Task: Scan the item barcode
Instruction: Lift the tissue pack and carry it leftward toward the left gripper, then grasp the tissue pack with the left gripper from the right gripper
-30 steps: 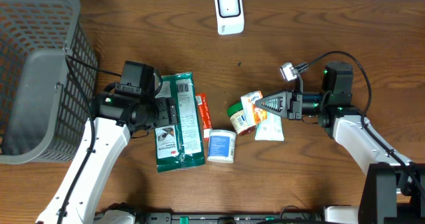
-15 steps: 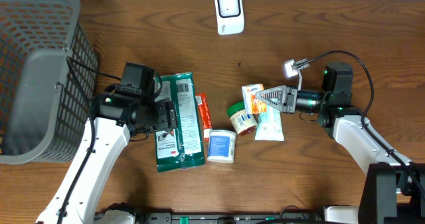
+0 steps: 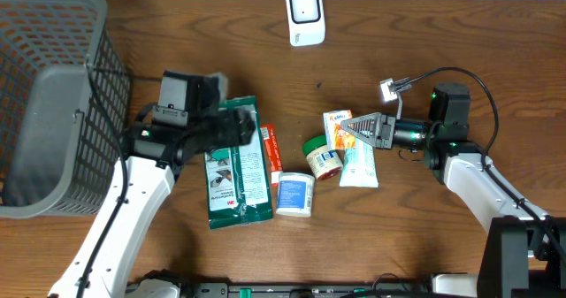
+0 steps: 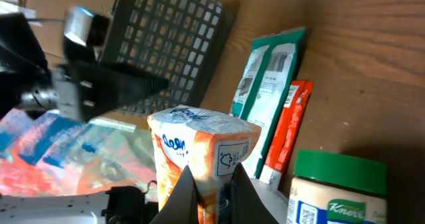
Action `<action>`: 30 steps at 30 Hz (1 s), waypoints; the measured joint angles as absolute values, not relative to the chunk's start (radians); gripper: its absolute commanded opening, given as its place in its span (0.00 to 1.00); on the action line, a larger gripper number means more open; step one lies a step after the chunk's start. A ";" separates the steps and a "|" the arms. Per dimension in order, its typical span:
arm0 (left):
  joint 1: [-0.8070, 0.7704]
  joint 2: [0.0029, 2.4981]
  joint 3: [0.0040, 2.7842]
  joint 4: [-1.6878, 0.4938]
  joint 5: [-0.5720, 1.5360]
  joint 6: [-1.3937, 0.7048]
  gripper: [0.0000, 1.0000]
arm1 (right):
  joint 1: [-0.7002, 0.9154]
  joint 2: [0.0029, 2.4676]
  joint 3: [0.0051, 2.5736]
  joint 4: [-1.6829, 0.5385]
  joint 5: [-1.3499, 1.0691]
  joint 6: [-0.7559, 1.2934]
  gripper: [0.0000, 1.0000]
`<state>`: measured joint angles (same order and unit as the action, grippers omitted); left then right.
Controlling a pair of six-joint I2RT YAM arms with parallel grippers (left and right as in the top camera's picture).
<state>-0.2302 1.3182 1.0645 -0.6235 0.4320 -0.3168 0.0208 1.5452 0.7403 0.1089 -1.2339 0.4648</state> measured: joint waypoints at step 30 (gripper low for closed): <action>-0.399 1.499 1.065 -0.044 1.095 -0.315 0.58 | 0.021 1.546 0.739 0.496 -1.392 0.824 0.01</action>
<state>-0.3988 1.4990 1.0645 -0.0437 1.0954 -0.3145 0.0208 1.5455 0.7395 0.4957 -1.3922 0.8238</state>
